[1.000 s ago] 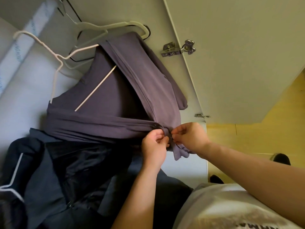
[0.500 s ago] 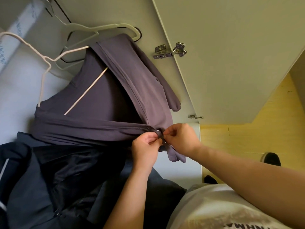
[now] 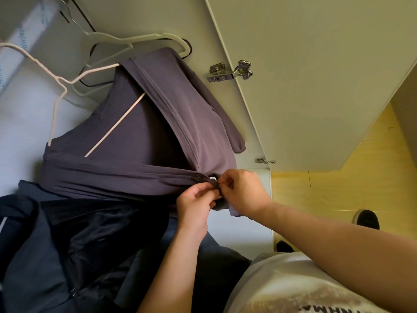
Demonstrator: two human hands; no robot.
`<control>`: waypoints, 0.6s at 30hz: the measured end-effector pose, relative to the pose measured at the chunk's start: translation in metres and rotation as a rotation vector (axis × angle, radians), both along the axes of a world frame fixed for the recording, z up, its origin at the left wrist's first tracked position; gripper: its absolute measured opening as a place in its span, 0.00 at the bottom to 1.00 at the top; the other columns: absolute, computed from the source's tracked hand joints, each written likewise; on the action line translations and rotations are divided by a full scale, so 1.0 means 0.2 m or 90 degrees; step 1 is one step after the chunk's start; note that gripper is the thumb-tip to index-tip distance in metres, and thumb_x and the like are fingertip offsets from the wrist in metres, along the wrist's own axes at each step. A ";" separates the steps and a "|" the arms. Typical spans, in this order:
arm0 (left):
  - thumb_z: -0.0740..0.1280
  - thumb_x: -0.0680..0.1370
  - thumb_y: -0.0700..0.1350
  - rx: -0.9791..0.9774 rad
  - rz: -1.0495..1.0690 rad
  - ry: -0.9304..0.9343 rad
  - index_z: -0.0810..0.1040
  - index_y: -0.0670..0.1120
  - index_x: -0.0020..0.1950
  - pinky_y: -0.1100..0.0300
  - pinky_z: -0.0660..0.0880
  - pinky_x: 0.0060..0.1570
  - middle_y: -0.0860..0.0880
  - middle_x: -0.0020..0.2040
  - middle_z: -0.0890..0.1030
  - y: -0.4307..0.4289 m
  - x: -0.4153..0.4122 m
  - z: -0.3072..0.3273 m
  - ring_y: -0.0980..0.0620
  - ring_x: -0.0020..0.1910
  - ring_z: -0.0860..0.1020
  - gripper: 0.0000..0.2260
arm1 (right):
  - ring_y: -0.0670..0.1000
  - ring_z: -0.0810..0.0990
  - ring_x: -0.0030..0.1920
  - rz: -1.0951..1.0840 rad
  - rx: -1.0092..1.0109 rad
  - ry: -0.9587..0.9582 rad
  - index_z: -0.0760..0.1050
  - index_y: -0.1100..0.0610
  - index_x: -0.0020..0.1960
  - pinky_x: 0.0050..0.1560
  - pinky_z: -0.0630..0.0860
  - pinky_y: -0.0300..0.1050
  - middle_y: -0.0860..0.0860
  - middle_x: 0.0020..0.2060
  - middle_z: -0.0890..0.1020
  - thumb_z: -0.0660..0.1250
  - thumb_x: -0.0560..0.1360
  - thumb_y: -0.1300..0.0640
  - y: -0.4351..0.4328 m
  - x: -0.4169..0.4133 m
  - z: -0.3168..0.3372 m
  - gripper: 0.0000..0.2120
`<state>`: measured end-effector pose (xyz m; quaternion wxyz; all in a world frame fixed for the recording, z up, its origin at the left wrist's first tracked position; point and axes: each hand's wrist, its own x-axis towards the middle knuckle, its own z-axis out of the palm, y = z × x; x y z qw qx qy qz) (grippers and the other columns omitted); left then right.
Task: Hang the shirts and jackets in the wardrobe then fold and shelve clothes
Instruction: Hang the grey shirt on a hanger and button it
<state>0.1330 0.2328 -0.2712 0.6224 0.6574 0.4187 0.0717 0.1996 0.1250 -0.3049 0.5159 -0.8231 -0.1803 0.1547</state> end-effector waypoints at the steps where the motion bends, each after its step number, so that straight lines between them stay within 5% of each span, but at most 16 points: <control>1: 0.68 0.75 0.29 -0.003 0.001 -0.001 0.85 0.45 0.45 0.67 0.74 0.30 0.46 0.37 0.86 0.00 0.00 0.00 0.56 0.32 0.81 0.12 | 0.54 0.83 0.36 0.006 -0.001 0.015 0.82 0.53 0.47 0.38 0.80 0.47 0.49 0.37 0.84 0.66 0.77 0.58 0.00 0.00 0.00 0.06; 3: 0.67 0.77 0.31 -0.022 -0.003 -0.006 0.85 0.45 0.48 0.66 0.76 0.34 0.44 0.41 0.87 0.02 -0.01 0.00 0.53 0.37 0.84 0.11 | 0.53 0.83 0.35 0.025 0.008 0.046 0.83 0.51 0.47 0.38 0.81 0.46 0.46 0.36 0.83 0.66 0.77 0.58 -0.01 0.02 -0.02 0.07; 6: 0.66 0.79 0.32 -0.002 -0.025 0.002 0.84 0.46 0.50 0.66 0.77 0.36 0.46 0.43 0.87 0.03 -0.02 -0.01 0.53 0.39 0.85 0.11 | 0.46 0.83 0.39 0.027 0.053 0.093 0.85 0.52 0.47 0.41 0.77 0.33 0.43 0.36 0.83 0.69 0.76 0.59 -0.01 0.01 -0.05 0.06; 9: 0.70 0.77 0.33 0.045 -0.007 0.010 0.85 0.46 0.48 0.65 0.76 0.33 0.50 0.38 0.86 0.03 -0.01 -0.01 0.56 0.35 0.83 0.09 | 0.44 0.84 0.42 0.037 0.121 0.157 0.85 0.54 0.51 0.49 0.80 0.37 0.46 0.40 0.86 0.71 0.75 0.60 -0.01 0.00 -0.05 0.06; 13: 0.74 0.74 0.34 0.047 0.037 0.019 0.85 0.47 0.45 0.64 0.72 0.27 0.47 0.38 0.86 0.05 0.01 0.00 0.52 0.34 0.81 0.08 | 0.41 0.83 0.40 0.099 0.144 0.155 0.84 0.54 0.52 0.47 0.79 0.34 0.43 0.38 0.85 0.74 0.71 0.60 -0.02 -0.02 -0.03 0.10; 18: 0.74 0.73 0.34 0.018 0.041 0.016 0.85 0.45 0.45 0.63 0.77 0.35 0.46 0.39 0.86 0.04 0.02 -0.02 0.51 0.38 0.84 0.07 | 0.41 0.82 0.39 0.047 0.099 0.102 0.84 0.53 0.51 0.42 0.76 0.30 0.42 0.36 0.83 0.72 0.75 0.58 -0.01 -0.01 -0.01 0.05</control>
